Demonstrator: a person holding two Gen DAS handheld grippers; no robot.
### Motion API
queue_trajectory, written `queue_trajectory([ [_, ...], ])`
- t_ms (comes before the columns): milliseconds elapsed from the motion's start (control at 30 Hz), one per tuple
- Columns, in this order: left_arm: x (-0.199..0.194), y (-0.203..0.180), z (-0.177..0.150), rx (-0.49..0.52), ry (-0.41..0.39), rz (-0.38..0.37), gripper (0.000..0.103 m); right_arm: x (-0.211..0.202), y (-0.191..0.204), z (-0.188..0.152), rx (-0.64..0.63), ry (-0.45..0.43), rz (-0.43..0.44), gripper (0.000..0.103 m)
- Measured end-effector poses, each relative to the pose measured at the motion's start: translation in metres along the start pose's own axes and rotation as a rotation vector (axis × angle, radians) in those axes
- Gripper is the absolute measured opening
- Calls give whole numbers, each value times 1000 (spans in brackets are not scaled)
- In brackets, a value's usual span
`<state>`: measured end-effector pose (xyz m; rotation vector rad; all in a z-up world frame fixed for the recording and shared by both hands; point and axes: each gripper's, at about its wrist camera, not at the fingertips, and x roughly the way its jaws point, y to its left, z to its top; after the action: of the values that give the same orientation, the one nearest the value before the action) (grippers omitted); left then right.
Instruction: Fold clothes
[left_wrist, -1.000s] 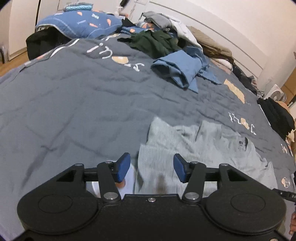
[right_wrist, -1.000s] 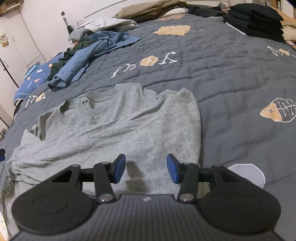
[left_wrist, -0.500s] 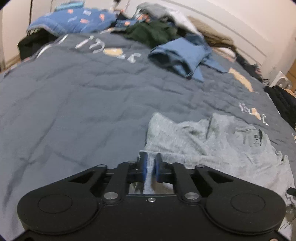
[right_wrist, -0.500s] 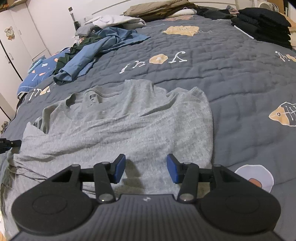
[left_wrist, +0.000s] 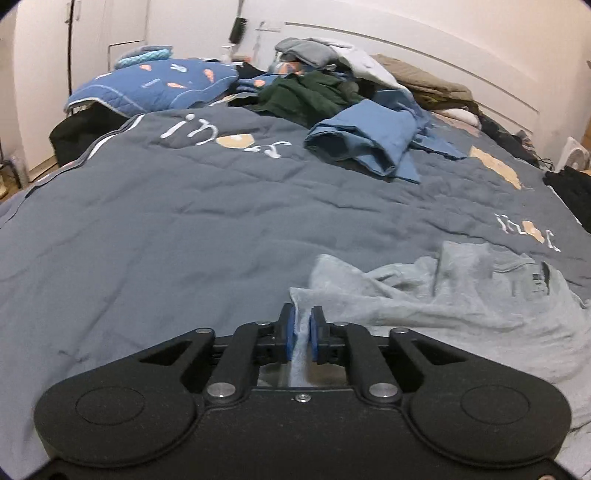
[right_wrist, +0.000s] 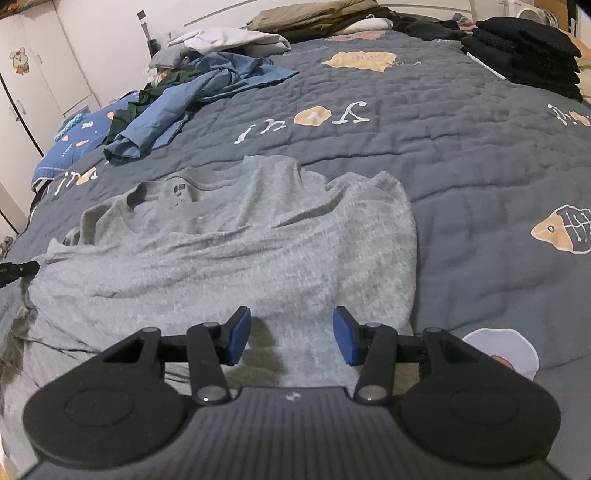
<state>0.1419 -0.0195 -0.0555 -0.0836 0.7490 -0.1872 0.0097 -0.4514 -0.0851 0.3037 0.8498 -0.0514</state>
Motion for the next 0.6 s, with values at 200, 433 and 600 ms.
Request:
queue_trajectory([
  [200,-32,6,10,-91,-50,-67,44,-10,-12,2,34,-26,-4,48],
  [433,-57,-49,-13,-38,11,-295,44,-17,-24,-8,33,-8,-45,48],
  [600,-53,-103,-43,85,53,-365,45,-20,-31,-18,21,20,-78,48],
])
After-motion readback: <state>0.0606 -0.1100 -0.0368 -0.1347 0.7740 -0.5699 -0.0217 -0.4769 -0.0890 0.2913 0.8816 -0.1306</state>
